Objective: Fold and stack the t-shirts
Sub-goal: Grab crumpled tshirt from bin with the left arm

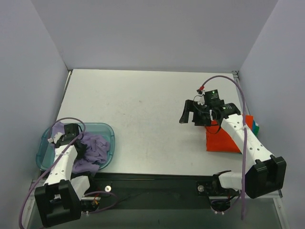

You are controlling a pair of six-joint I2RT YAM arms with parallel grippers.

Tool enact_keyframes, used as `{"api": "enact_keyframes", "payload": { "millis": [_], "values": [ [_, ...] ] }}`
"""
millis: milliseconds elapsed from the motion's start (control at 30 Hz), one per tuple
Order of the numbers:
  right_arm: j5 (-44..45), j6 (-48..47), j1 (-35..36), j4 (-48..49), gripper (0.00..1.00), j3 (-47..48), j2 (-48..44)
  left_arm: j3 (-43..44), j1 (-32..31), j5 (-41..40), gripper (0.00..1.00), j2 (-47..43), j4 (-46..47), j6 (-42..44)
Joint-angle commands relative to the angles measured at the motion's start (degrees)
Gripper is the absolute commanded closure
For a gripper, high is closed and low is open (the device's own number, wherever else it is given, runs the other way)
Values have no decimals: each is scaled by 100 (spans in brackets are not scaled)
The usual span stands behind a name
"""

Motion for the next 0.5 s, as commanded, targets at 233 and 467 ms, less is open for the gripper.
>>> {"api": "enact_keyframes", "payload": {
  "millis": [233,467],
  "values": [
    [-284,-427,-54,20,10,374,305,1028,34,1526,100,-956,-254,-78],
    [-153,-427,-45,38,10,444,270,2250,25,1632,100,-1563,-781,546]
  ]
}}
